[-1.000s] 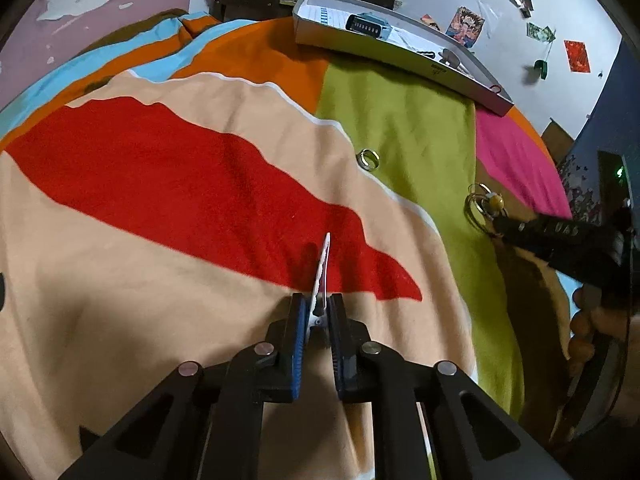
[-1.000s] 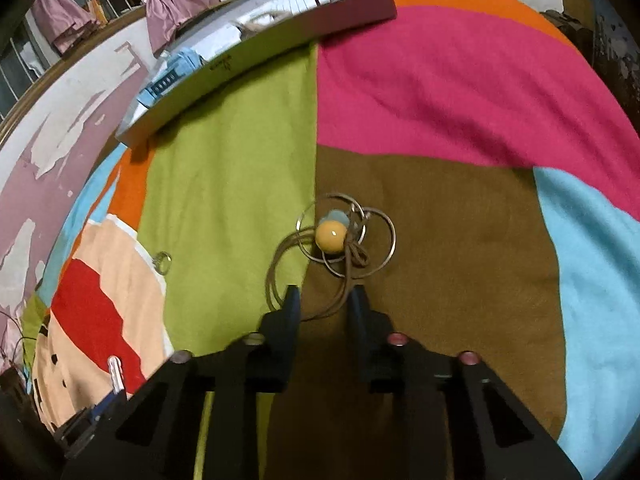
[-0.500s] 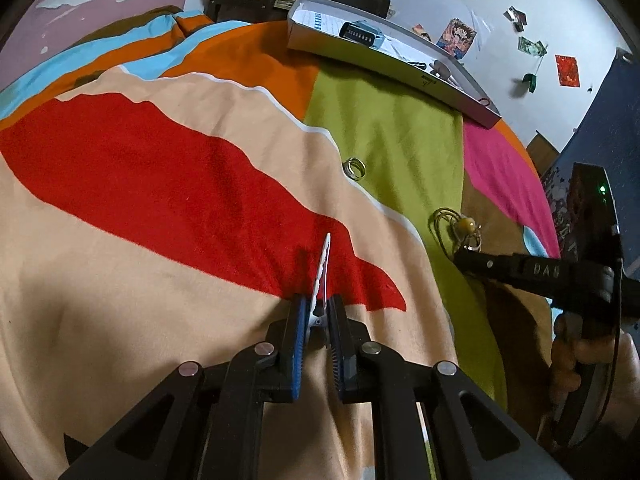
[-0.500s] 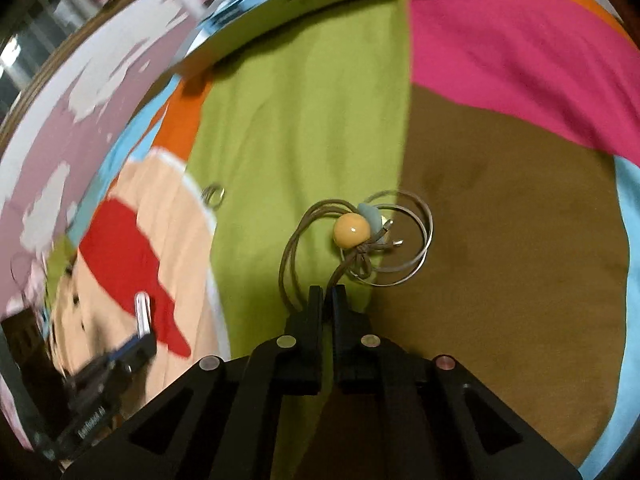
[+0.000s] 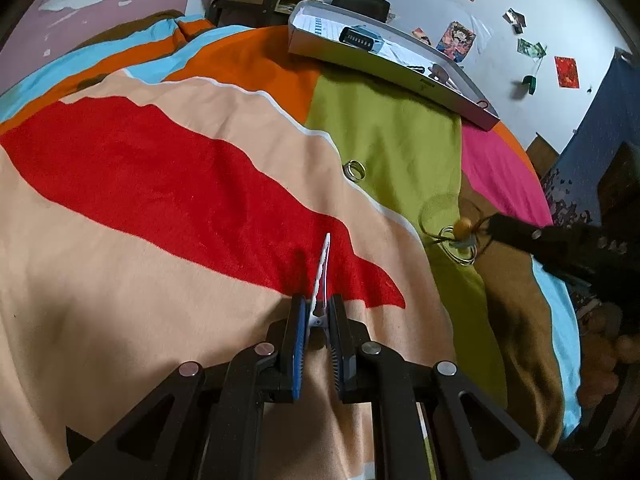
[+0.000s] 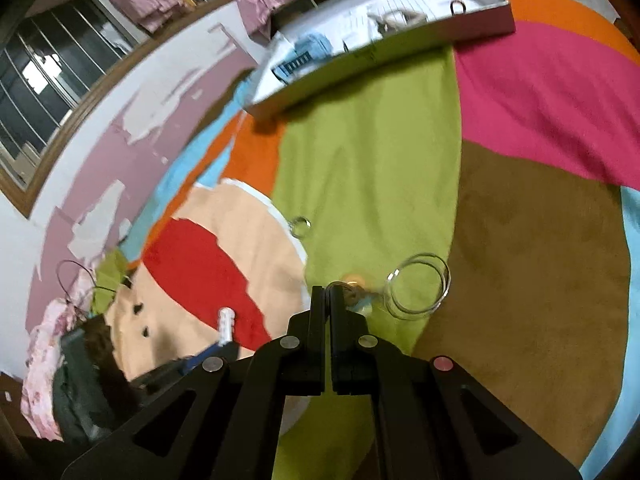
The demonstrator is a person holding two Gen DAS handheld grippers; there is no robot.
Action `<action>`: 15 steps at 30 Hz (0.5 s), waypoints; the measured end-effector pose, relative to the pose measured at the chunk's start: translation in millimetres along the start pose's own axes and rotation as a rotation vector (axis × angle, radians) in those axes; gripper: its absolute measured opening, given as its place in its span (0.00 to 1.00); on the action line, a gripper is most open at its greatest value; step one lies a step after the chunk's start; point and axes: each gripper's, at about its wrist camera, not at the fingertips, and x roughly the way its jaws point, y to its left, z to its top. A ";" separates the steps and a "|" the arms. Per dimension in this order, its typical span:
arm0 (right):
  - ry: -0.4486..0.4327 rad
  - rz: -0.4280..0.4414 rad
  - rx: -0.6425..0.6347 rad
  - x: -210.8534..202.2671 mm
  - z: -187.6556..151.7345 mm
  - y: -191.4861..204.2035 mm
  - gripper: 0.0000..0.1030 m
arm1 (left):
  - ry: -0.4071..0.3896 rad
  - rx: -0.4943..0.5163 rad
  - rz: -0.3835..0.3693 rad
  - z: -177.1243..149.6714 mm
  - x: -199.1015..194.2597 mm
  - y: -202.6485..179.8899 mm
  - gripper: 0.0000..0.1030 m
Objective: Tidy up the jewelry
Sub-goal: 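Carry the white clip and beaded rings onto the tray and open both tools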
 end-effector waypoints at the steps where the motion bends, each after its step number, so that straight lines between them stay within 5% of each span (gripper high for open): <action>1: -0.010 0.008 0.003 -4.2 0.0 -1.8 0.02 | -0.002 0.004 0.001 -0.2 -0.2 0.1 0.11; 15: -0.107 0.073 0.013 -31.9 5.7 -13.2 0.02 | -0.101 0.049 -0.049 16.0 -26.5 -14.4 0.11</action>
